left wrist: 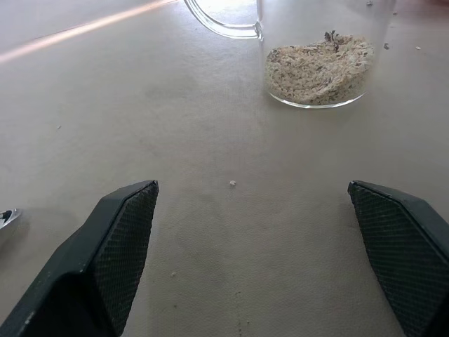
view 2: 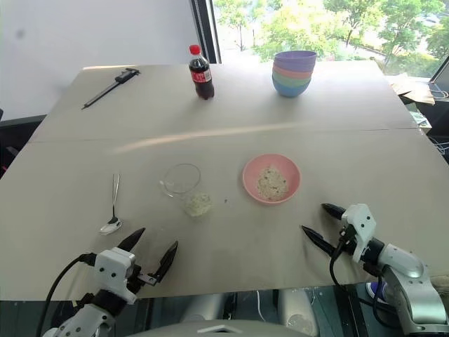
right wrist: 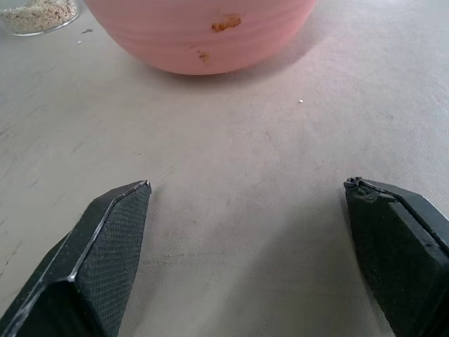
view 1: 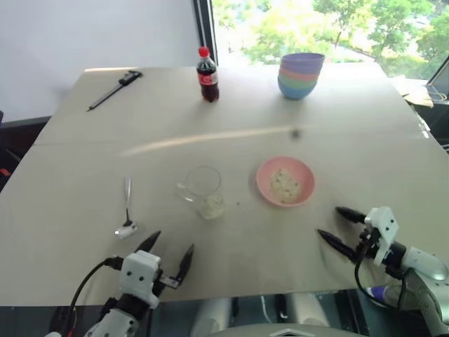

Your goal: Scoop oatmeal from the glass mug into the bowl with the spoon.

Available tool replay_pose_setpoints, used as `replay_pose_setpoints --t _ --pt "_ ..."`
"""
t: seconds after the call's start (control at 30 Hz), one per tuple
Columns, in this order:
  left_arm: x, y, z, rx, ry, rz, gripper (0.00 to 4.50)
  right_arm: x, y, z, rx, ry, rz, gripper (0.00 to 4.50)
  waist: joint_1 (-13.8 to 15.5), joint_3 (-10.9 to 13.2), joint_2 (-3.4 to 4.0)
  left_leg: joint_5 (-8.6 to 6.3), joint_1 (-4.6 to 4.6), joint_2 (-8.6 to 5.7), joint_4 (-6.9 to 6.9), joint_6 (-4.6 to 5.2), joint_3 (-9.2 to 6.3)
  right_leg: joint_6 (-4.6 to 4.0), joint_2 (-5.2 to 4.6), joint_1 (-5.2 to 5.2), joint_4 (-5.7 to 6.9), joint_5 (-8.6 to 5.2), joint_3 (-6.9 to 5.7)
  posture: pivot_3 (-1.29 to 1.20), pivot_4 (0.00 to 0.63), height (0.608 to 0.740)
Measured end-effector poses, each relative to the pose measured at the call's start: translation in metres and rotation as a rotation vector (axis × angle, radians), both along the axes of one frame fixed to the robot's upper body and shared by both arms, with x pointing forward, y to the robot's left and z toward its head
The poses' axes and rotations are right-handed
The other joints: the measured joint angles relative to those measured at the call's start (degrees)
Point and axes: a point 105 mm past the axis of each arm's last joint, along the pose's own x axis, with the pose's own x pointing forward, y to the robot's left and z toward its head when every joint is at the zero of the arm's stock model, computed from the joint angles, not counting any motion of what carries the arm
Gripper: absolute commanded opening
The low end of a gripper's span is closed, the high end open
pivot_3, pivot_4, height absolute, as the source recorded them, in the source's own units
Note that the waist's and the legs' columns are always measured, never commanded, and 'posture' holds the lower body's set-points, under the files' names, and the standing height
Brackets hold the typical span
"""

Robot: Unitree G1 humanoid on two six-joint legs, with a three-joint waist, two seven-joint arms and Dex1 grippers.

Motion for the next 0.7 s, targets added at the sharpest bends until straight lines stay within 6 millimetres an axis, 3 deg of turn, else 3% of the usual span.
replay_pose_setpoints --t 0.7 --pt "0.0045 -0.0007 0.0007 -0.01 -0.009 0.001 4.5 0.0026 -0.0022 0.0008 -0.011 -0.005 0.015 4.46 0.07 0.01 0.01 0.0 0.01 0.0 0.0 0.0 -0.01 0.0 0.02 0.01 0.01 0.0 0.0 0.0 0.15 0.74"
